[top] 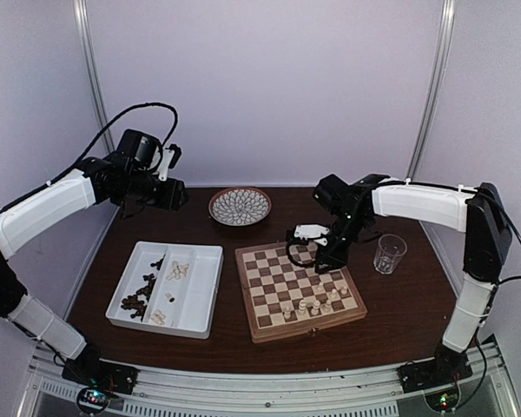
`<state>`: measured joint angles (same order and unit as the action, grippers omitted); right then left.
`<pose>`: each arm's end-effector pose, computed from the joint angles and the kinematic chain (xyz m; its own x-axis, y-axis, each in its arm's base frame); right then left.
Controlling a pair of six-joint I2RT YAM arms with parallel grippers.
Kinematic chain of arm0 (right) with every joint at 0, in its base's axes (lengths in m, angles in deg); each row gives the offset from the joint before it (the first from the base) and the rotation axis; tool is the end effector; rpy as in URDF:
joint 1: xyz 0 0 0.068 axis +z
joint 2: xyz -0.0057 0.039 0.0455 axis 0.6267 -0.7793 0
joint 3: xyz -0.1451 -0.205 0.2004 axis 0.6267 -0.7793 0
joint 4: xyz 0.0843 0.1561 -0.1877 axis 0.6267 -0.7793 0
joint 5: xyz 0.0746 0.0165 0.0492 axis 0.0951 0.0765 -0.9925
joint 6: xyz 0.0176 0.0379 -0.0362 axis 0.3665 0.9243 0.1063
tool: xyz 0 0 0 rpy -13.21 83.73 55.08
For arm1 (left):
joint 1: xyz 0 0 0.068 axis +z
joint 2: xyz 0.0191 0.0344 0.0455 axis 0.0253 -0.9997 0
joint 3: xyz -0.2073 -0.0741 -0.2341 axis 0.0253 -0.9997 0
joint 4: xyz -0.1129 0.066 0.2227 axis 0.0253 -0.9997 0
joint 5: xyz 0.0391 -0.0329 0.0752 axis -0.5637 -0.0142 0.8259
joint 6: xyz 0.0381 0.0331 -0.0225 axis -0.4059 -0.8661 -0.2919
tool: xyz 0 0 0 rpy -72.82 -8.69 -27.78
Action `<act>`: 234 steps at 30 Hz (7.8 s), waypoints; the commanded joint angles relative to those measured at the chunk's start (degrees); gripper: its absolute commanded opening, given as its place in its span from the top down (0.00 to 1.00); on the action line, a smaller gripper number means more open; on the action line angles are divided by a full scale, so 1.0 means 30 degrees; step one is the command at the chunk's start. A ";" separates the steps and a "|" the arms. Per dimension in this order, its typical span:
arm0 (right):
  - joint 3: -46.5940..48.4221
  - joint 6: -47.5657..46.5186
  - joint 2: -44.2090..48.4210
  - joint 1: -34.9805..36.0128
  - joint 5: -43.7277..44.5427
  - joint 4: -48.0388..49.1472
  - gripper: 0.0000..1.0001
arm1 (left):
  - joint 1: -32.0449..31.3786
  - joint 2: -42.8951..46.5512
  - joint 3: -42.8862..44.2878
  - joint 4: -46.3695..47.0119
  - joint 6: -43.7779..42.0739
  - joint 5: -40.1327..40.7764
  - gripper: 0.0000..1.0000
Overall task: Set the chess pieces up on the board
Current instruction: Move the pawn to f2, then pick up the pawn from the storage box, then pass from the left arm to the right
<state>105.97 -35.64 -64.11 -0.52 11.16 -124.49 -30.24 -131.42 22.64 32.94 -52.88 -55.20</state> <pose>0.2823 0.2380 0.2814 -0.2735 -0.8860 -0.3745 -0.9618 0.2484 0.1146 0.2754 -0.1486 0.3849 -0.6791 0.0608 -0.7315 0.2631 0.9505 -0.1653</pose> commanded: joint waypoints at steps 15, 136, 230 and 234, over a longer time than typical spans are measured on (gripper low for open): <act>-0.1220 0.0271 -0.0861 0.0857 0.0828 0.0249 0.69 | 0.0275 0.0348 -0.0066 0.0942 -0.0184 -0.0874 0.48; -0.9775 0.0384 1.1954 -0.4499 -0.6769 0.2917 0.59 | -0.3176 -0.1593 -0.8736 -0.1974 1.8452 0.0858 0.67; 0.3135 0.9966 0.1054 0.0602 -2.1498 0.2903 0.63 | -0.9942 -0.1507 0.3333 -0.0205 0.2222 -0.9315 0.97; 0.2845 0.9825 0.1135 0.0601 -2.1442 0.2934 0.64 | -0.9942 -0.1451 0.3333 -0.0122 0.2246 -0.9108 0.98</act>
<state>115.70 -5.85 -61.13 1.14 -51.68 -116.75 -59.95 -135.66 30.70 29.31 -44.99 -83.22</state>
